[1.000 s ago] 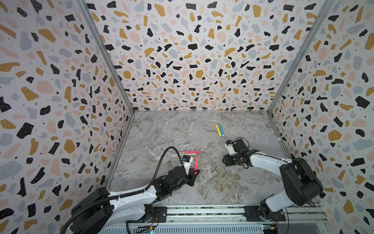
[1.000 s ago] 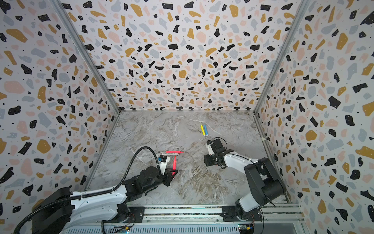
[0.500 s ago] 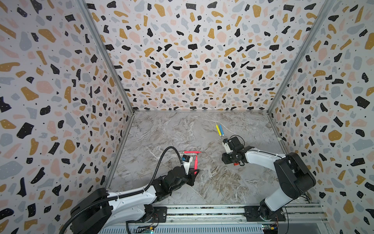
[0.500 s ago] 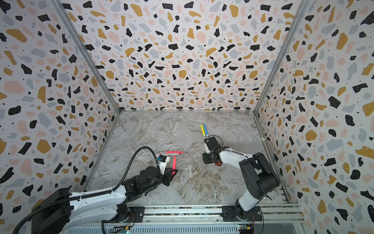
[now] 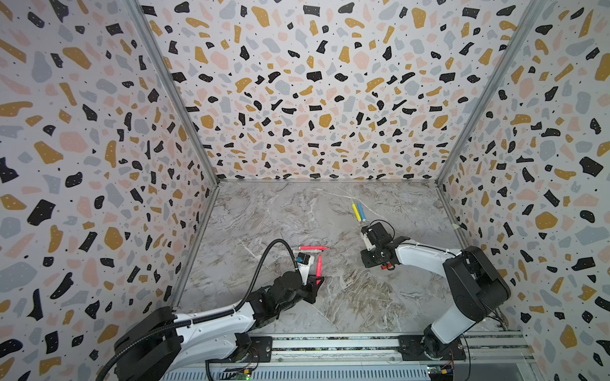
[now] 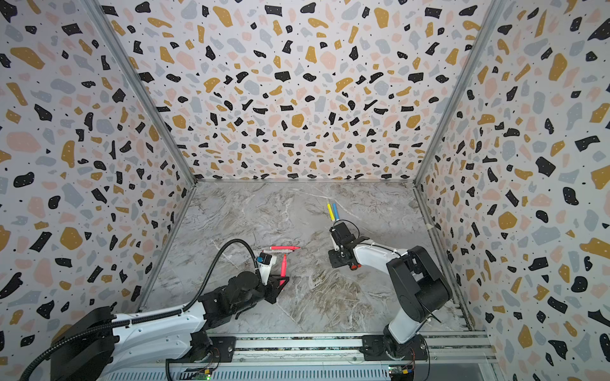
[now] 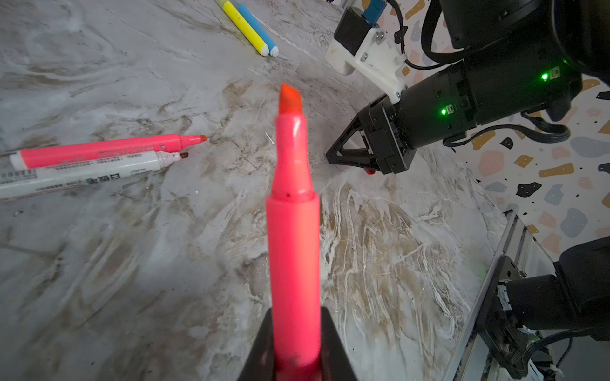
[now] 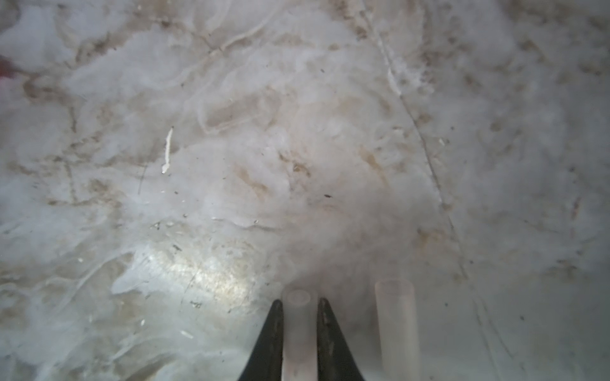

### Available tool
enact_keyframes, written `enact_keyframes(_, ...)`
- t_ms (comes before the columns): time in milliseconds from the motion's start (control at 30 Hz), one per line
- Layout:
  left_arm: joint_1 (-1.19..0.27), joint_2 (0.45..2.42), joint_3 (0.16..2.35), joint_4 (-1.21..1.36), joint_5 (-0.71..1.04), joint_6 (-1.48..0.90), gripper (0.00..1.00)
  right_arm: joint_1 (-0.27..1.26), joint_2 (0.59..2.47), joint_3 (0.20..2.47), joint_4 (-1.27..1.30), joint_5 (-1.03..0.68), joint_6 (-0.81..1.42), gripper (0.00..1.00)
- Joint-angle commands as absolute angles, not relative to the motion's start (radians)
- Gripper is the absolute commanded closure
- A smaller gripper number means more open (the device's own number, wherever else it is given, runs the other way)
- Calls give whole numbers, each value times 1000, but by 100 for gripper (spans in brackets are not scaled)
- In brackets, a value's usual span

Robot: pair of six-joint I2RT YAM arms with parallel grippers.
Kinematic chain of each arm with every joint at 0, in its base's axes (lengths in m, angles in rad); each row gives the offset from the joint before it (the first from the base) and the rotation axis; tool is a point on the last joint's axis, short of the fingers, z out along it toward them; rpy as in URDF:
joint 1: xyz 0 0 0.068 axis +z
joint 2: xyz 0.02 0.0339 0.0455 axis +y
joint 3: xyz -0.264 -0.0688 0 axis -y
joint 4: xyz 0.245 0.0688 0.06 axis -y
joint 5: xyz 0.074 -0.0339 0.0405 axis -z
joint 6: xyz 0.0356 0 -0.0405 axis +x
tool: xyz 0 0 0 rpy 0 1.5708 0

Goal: Insert the pens into the pen caps
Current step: 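Lower the right gripper onto a clear cap and close on it, then carry the clear cap above the highlighter tip and press it down with the right gripper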

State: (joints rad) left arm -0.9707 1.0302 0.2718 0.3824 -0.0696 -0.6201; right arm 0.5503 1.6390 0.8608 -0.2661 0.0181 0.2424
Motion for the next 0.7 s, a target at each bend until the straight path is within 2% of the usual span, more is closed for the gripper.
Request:
enact_keyframes(0, -971, 1010, 274, 397, -84, -602, 100, 564, 1651, 890, -333, 34, 224, 88)
enact_keyframes(167, -971, 994, 284, 386, -79, -593, 100, 563, 1596, 913, -319, -89, 201, 90)
enact_keyframes(300, -973, 954, 270, 421, -57, -591, 100, 535, 1437, 928, -248, -341, 227, 89)
enact_keyframes(400, -981, 946, 278, 429, -64, -591, 100, 485, 1319, 918, -120, -570, 296, 88)
enact_keyframes(533, -1008, 964, 299, 472, -75, -605, 100, 449, 1240, 881, 87, -780, 424, 88)
enact_keyframes(667, -1064, 982, 332, 521, -111, -614, 100, 449, 1205, 811, 331, -913, 591, 89)
